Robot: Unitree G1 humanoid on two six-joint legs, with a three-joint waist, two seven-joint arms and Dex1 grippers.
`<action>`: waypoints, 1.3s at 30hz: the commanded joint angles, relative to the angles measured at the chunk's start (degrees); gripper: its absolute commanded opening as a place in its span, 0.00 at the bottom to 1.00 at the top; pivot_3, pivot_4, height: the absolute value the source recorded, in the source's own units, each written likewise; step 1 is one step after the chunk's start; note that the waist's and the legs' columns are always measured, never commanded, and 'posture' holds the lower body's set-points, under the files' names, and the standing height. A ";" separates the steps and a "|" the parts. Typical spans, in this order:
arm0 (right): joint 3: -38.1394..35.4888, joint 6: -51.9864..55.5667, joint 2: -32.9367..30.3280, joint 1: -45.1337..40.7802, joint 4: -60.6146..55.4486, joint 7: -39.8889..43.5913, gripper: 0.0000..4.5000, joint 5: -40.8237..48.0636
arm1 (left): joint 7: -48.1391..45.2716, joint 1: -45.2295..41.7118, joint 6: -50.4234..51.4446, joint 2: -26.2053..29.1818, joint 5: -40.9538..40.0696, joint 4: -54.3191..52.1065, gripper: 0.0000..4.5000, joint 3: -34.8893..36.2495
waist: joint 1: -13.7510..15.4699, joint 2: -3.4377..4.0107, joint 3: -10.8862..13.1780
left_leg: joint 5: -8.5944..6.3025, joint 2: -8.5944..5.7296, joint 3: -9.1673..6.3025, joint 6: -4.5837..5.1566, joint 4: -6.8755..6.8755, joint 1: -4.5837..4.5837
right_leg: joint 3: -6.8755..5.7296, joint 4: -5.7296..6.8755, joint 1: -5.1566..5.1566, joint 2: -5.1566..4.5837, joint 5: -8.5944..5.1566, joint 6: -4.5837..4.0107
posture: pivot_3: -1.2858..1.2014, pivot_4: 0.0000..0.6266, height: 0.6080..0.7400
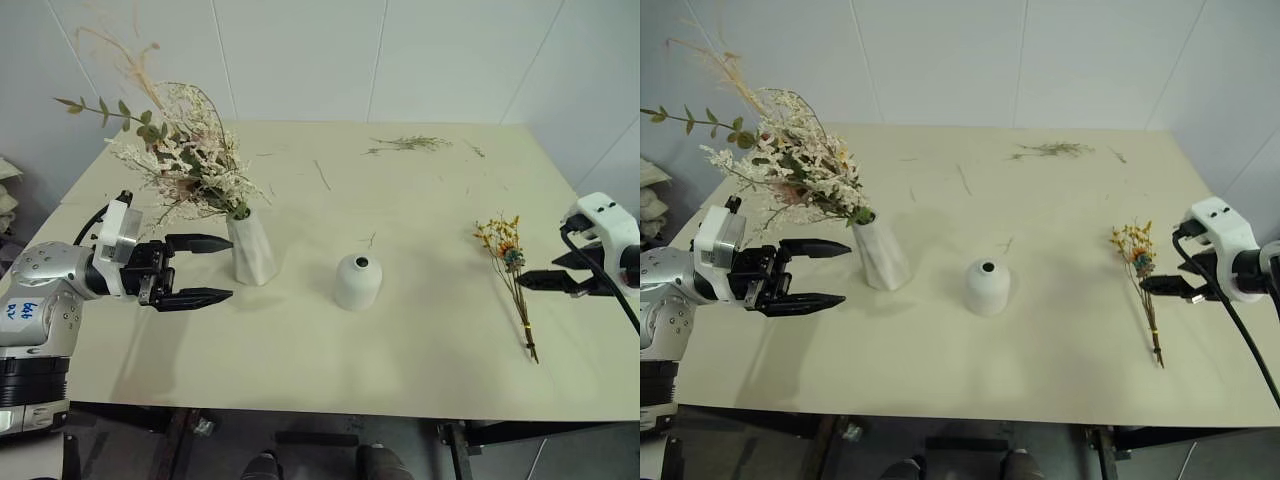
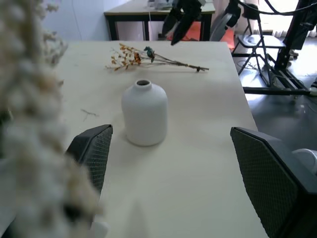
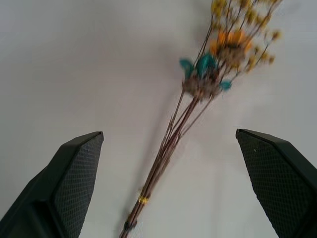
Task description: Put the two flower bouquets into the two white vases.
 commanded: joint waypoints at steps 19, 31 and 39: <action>18.62 -7.25 8.98 -11.30 23.35 6.30 0.79 -17.54 | 4.92 6.45 -0.88 -0.61 -4.11 -9.94 0.91 5.04 | -0.16 0.01 0.00 | -0.01 -0.01 0.01 0.01 0.01 -0.02 | 0.01 -0.09 0.02 -0.01 0.04 0.07 | 0.52 0.24 1.00; 13.90 -9.51 13.95 -11.11 25.16 6.76 0.00 -18.63 | 5.70 5.25 -0.82 -0.16 -4.20 -9.45 0.91 4.79 | -0.60 -0.13 -0.08 | -0.01 -0.01 0.01 0.00 0.34 0.00 | 0.01 -0.11 0.17 0.01 0.21 0.08 | 0.52 0.24 1.00; -13.68 -28.53 24.72 0.48 9.63 4.62 0.00 -4.69 | 6.82 3.11 -4.18 -1.76 -1.68 -3.55 0.91 4.30 | -0.83 -0.11 -0.07 | 0.02 0.03 0.02 0.02 0.44 0.02 | 0.04 0.00 0.19 0.07 0.32 0.12 | 0.52 0.24 1.00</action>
